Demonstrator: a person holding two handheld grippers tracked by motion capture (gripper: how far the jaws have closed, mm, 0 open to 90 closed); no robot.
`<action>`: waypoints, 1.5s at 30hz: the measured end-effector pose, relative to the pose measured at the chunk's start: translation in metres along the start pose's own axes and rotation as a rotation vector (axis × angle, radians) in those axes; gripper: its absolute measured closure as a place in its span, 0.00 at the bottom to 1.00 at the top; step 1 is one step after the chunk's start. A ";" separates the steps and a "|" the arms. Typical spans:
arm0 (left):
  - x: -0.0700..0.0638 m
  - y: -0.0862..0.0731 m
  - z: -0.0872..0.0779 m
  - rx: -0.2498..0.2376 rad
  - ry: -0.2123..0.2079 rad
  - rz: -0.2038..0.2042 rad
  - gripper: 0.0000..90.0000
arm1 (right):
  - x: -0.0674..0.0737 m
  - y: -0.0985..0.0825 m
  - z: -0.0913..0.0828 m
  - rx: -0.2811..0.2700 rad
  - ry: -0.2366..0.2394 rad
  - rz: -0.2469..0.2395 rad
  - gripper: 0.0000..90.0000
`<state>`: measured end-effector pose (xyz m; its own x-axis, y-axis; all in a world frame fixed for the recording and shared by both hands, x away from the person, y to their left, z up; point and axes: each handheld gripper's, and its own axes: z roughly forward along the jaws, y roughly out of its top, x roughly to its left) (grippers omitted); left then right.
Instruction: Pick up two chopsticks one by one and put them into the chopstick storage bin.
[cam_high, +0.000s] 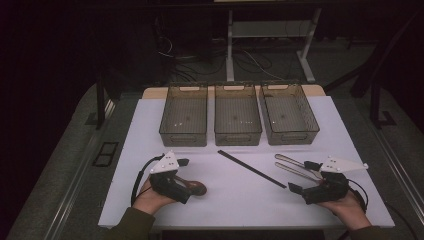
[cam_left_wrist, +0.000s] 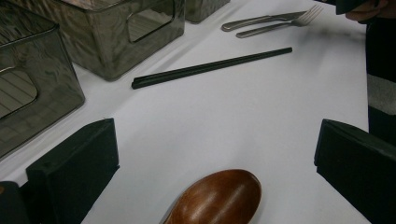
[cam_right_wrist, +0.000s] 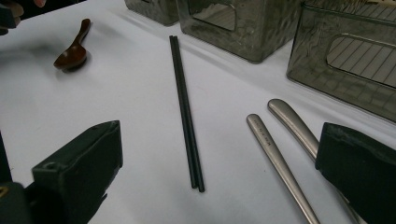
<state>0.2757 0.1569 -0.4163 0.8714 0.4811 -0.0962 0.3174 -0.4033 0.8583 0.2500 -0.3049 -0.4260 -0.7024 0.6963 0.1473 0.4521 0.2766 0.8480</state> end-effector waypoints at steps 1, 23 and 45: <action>0.000 0.000 0.000 -0.002 0.000 -0.004 0.00 | 0.000 0.000 0.000 0.000 -0.001 0.002 0.00; 0.002 -0.005 -0.004 -0.030 0.019 -0.024 0.00 | -0.004 0.013 0.003 0.033 0.000 -0.007 0.00; 0.001 -0.004 -0.006 -0.052 0.029 -0.040 0.00 | -0.006 0.026 0.028 0.074 0.027 -0.017 0.04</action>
<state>0.2730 0.1634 -0.4169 0.8469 0.5189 -0.1164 0.3308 -0.3426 0.8793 0.2815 -0.2837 -0.4189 -0.7248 0.6730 0.1476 0.4785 0.3375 0.8107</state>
